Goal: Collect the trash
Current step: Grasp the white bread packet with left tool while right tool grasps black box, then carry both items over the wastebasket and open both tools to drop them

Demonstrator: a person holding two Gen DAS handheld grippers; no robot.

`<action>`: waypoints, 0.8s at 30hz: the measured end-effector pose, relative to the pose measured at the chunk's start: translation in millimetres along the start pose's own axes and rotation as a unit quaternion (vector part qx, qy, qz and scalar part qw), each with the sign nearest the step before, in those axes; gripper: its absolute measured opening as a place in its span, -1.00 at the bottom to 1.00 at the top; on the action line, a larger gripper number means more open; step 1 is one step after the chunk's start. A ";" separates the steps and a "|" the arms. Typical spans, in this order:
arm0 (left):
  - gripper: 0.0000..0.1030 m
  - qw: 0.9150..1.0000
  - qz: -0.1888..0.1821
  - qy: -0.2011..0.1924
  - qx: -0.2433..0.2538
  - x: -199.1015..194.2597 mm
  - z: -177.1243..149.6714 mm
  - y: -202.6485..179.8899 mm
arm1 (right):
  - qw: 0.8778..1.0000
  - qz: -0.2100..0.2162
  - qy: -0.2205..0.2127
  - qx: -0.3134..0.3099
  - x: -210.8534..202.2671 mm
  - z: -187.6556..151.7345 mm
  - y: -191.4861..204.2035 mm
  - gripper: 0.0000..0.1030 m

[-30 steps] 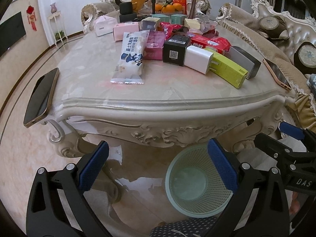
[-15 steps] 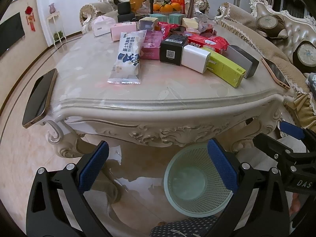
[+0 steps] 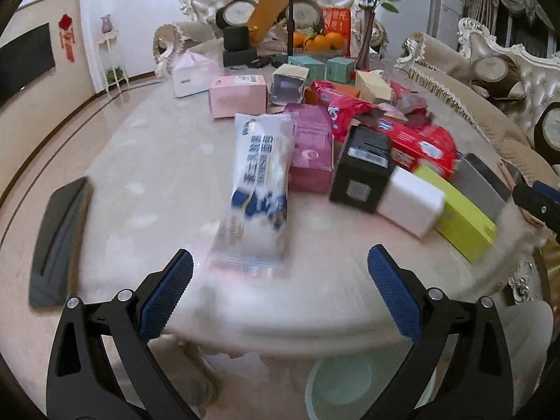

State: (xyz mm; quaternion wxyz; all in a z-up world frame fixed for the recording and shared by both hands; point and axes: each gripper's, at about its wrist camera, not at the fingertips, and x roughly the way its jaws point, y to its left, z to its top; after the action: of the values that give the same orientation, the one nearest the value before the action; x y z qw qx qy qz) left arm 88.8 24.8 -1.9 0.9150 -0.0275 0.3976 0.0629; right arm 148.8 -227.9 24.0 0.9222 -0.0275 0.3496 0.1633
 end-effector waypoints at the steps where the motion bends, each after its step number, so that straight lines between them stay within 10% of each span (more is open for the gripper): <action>1: 0.88 1.000 0.001 0.002 0.001 5.8 4.7 0.2 | 1.000 0.004 0.002 -0.003 4.6 2.2 -0.6 0.85; 12: 0.87 1.000 0.013 0.007 0.012 41.8 31.5 7.6 | 0.999 0.024 0.041 -0.024 44.7 13.3 -2.0 0.73; 16: 0.33 1.000 0.002 0.003 0.024 42.3 31.8 8.5 | 0.997 0.022 0.067 -0.044 55.5 6.8 2.8 -0.08; 18: -0.36 1.000 0.005 0.005 0.029 40.7 35.0 9.3 | 0.997 0.007 0.061 -0.052 53.2 5.3 5.1 -0.25; 24: -0.39 1.000 -0.014 -0.007 0.010 20.2 32.5 20.8 | 0.999 0.029 0.031 -0.029 18.7 9.2 -0.6 -0.25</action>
State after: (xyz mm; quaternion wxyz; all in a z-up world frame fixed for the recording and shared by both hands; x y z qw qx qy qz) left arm 123.1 50.6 5.5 0.9186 -0.0239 0.3918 0.0466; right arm 168.0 -221.7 18.6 0.9045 -0.0489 0.3740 0.1992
